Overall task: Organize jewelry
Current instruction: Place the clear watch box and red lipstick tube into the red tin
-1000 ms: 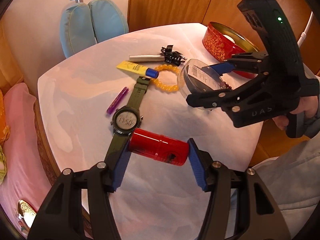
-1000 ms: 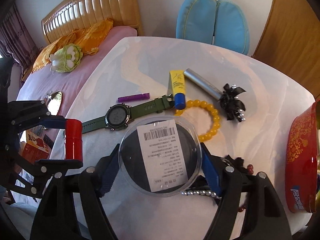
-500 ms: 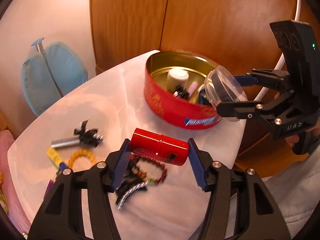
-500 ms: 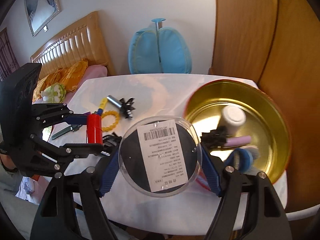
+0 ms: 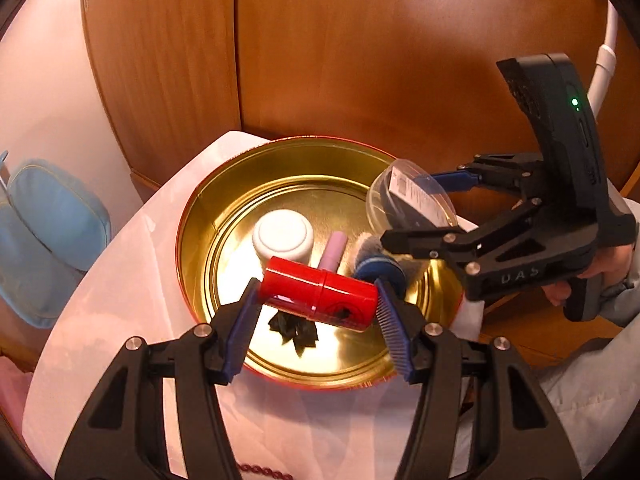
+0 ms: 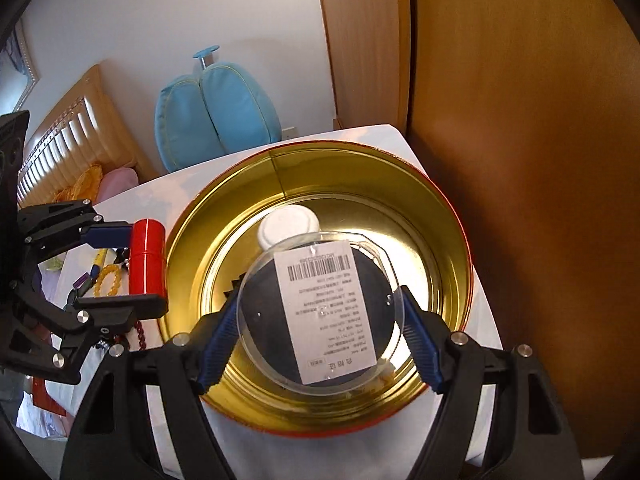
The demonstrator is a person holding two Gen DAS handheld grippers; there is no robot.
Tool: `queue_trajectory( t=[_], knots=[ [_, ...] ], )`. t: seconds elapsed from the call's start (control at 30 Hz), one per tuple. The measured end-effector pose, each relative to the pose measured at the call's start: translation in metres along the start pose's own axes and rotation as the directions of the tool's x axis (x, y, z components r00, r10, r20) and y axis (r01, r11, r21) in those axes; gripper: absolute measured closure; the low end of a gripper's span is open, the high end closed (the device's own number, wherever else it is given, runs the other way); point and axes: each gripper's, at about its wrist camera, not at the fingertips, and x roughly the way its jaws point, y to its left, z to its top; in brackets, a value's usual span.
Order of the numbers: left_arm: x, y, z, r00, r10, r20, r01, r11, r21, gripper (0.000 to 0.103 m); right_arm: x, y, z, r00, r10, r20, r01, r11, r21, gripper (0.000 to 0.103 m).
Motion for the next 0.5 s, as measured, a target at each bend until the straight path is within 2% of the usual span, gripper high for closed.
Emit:
queue_trajectory(
  t=[0.1,0.13,0.23,0.4,0.5],
  knots=[
    [0.023,0.009,0.011,1.000,-0.019,-0.018,0.019,1.000,0.021,0.046,0.033,-0.008,0.019,0.996,-0.040,-0.078,0.039,0.999,-0.019,0.027],
    [0.029,0.011,0.014,0.999,-0.005,-0.033,0.006,1.000,0.028,0.046,0.042,-0.013,0.024,0.993,-0.051,-0.102,0.050,0.999,-0.015,0.027],
    [0.041,0.017,0.014,0.998,-0.009,-0.069,0.013,0.999,0.051,0.046,0.068,-0.019,0.037,0.979,-0.088,-0.187,0.085,0.996,-0.020,0.027],
    [0.042,0.021,0.011,0.997,-0.025,-0.069,0.028,0.998,0.050,0.046,0.089,-0.018,0.048,0.963,-0.101,-0.251,0.087,0.994,-0.064,0.027],
    [0.042,0.022,0.010,0.997,-0.026,-0.072,0.029,0.999,0.038,0.046,0.098,-0.027,0.047,0.953,-0.071,-0.294,0.064,0.997,-0.033,0.027]
  ],
)
